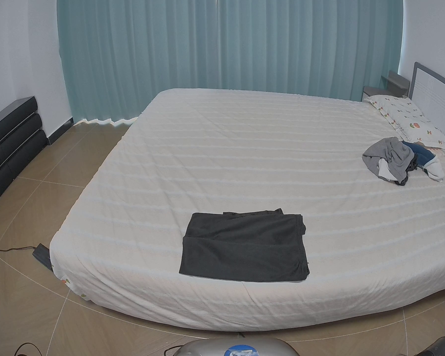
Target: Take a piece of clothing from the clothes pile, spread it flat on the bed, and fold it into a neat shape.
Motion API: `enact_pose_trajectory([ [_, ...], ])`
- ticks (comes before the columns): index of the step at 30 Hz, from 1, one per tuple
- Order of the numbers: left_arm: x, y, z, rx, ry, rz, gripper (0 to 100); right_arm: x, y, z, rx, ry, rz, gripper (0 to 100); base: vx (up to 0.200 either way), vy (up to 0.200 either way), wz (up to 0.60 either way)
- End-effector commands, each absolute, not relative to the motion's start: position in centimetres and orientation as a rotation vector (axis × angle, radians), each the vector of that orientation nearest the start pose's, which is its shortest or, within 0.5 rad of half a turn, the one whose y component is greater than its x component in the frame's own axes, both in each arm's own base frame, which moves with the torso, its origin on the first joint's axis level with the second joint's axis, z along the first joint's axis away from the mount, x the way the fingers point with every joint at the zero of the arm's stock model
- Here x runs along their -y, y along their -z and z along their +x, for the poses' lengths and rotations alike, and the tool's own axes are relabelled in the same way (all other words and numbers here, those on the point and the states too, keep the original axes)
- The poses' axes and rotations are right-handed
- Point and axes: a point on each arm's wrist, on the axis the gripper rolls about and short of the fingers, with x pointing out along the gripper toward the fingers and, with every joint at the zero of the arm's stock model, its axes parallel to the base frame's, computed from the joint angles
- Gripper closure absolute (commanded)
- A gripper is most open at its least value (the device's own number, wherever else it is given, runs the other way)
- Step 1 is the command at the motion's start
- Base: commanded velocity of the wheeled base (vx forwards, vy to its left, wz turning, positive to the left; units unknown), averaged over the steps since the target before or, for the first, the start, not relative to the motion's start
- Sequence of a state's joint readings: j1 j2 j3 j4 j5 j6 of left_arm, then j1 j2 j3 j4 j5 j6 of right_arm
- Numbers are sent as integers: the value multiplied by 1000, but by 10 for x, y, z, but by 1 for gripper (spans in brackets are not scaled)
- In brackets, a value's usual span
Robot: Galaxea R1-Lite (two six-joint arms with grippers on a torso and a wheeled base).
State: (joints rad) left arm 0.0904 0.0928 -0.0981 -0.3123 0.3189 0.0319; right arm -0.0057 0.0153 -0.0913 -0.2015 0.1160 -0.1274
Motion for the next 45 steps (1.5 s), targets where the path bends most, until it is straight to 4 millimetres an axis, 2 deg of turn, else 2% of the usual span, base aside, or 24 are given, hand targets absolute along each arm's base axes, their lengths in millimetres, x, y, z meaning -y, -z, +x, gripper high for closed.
enact_pose_trajectory([
  [1, -3, -113, -19, 253, -290, 23, 0, -2, -88, -24, 128, -81, -187, 0, 0, 0, 0],
  [10, -2, -87, -16, -6, -244, 40, 0, -2, -83, -23, 78, -72, -170, 0, 0, 0, 0],
  [11, -1, -84, -16, -34, -197, 31, 0, -1, -82, -23, 65, -5, -136, 0, 0, 0, 0],
  [16, 2, -83, -15, -35, -87, 21, 0, -1, -74, -24, -35, -7, -26, 0, 0, 0, 0],
  [22, 5, -83, -15, -38, 58, -11, 0, 0, -76, -23, 1, 3, -23, 0, 0, 0, 0],
  [27, 4, -83, -15, -38, 20, -22, 0, 0, -75, -23, 0, 2, 0, 0, 0, 0, 0],
  [31, -1, -82, -16, -38, -200, -33, 0, 0, -75, -23, 0, -2, -6, 0, 0, 0, 0],
  [33, -2, -82, -16, -40, -247, -60, 0, 0, -76, -23, 2, -2, -6, 0, 0, 0, 0],
  [39, -2, -82, -16, -41, -229, -69, 0, 0, -75, -23, 0, -3, -8, 0, 0, 0, 0],
  [41, 1, -80, -16, -64, -96, -69, 0, 0, -75, -23, 0, -3, -11, 0, 0, 0, 0],
  [45, -1, -76, -23, 0, -26, -3, 0, 0, -76, -23, 2, -6, -12, 0, 0, 0, 0],
])
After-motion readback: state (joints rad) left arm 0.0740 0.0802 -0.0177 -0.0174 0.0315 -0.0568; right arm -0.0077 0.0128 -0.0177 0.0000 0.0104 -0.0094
